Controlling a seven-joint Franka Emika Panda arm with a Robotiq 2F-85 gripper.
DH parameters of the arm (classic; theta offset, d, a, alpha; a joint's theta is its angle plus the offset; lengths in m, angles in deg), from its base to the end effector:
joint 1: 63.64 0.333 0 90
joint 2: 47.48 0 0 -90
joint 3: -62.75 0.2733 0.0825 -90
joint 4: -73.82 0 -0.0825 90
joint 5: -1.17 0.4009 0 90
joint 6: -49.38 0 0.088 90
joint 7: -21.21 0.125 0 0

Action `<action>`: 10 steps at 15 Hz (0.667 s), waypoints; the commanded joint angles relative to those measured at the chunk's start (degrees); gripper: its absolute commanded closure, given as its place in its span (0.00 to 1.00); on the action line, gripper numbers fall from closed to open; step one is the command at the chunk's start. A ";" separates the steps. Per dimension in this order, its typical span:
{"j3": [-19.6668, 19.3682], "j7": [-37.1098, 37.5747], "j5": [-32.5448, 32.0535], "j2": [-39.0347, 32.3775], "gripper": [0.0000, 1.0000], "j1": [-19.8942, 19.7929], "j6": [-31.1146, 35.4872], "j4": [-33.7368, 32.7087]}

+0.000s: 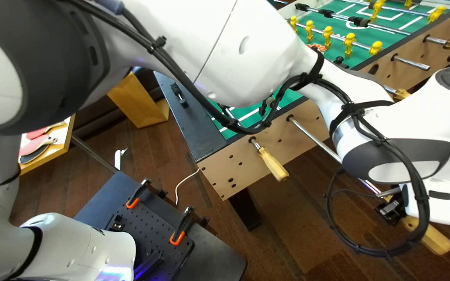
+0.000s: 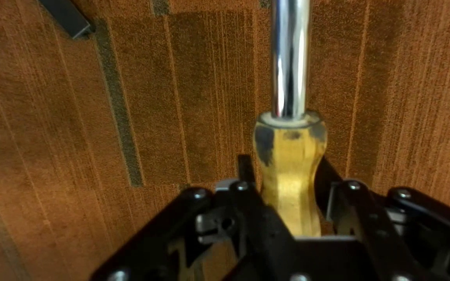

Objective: Push in the second rod from the left of the football table.

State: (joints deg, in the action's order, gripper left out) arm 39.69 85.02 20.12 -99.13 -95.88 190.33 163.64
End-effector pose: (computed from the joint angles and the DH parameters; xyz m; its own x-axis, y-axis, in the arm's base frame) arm 0.4071 -0.5475 0.0890 -0.5701 -0.8135 0.1152 -0.8207 0.5703 -0.0342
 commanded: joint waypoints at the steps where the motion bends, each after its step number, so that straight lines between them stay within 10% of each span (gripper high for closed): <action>1: -1.27 1.94 -0.84 0.04 0.88 1.11 0.16 -0.47; 10: -1.50 0.34 -2.13 4.07 0.91 5.19 3.32 5.59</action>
State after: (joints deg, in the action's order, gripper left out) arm 38.97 84.99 19.21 -99.03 -94.21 191.14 164.36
